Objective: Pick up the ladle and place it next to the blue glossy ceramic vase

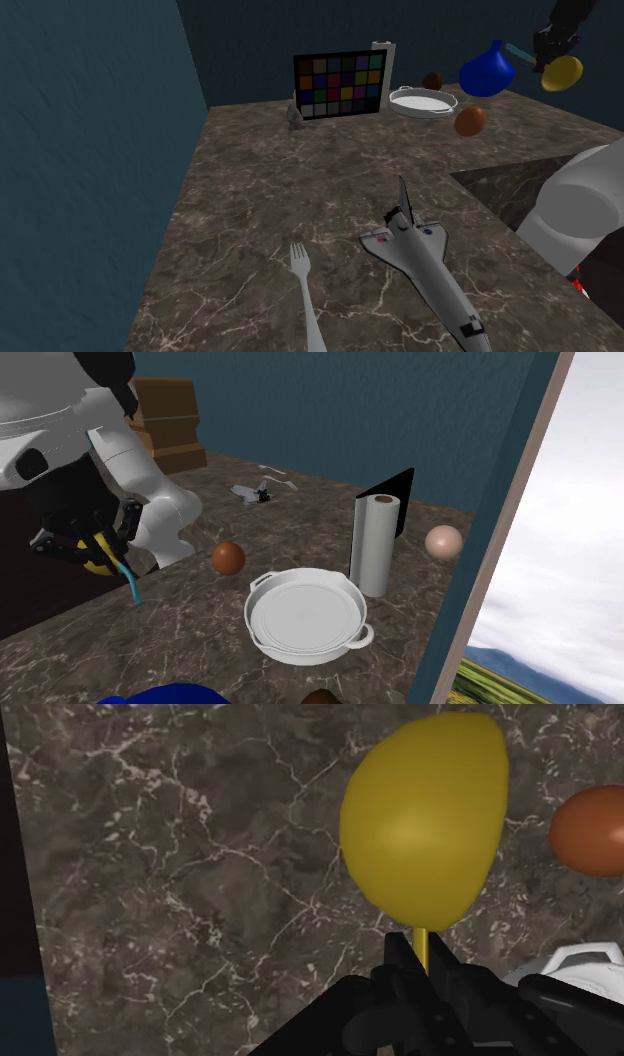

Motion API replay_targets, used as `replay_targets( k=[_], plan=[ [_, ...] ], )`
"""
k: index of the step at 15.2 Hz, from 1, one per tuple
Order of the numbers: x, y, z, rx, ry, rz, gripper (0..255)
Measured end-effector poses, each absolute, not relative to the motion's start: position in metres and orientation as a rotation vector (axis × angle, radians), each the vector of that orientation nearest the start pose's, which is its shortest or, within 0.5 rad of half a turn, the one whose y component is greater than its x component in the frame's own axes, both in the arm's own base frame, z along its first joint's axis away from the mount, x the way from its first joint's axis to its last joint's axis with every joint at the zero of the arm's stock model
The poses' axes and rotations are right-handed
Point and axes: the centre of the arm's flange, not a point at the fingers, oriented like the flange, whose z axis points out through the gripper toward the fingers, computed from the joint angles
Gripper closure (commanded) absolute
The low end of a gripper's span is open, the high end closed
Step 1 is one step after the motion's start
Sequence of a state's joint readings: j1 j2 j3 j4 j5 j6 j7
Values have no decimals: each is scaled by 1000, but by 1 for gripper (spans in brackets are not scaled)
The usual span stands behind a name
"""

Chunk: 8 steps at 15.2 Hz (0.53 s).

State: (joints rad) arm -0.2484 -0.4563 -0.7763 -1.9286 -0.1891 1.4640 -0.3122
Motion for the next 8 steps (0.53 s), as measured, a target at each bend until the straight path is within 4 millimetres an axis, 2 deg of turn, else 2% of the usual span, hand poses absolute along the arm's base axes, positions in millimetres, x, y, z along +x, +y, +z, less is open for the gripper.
replay_targets(
  k=[8],
  plan=[
    [154, -419, 555, -2812, 943, 41, 255]
  ],
)
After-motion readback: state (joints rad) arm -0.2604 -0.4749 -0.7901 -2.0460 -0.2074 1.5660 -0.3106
